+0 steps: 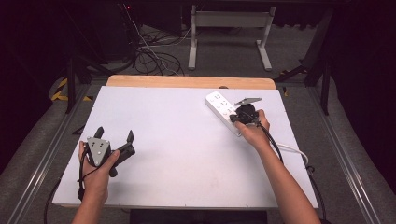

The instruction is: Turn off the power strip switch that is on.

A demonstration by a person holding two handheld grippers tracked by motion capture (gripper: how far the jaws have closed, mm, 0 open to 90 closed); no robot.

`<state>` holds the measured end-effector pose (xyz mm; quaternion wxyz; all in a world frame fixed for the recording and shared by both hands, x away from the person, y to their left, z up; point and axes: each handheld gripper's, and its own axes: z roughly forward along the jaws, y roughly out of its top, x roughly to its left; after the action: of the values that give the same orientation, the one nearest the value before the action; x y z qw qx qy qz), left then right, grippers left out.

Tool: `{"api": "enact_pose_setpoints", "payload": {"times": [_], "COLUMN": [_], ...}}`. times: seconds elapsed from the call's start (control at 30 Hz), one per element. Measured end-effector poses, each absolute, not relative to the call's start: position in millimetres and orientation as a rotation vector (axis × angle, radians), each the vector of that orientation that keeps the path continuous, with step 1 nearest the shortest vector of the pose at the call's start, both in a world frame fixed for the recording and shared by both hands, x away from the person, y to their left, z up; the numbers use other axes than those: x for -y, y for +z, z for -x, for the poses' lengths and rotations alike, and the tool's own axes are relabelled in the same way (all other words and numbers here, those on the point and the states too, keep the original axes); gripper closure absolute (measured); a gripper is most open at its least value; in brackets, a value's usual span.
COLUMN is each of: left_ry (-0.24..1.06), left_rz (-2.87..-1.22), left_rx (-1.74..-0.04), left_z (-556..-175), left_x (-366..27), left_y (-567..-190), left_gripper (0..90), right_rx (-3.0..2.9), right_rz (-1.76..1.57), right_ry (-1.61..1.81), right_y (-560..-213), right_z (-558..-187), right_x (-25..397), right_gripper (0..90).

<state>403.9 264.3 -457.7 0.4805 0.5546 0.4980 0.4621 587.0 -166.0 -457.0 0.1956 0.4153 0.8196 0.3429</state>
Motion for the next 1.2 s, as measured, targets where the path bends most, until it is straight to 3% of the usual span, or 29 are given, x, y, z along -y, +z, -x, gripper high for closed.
{"api": "enact_pose_setpoints", "payload": {"times": [1.2], "left_ry": [1.122], "left_rz": [-1.356], "left_rx": [-1.209], "left_z": [-405.1], "left_x": [-263.7], "left_y": [-457.1], "left_gripper": [4.4], "right_rx": [-2.298], "right_rz": [-1.160], "right_ry": [0.964], "right_y": [-453.9], "right_z": [-586.1], "right_x": [166.7], "right_gripper": [90.0]}}
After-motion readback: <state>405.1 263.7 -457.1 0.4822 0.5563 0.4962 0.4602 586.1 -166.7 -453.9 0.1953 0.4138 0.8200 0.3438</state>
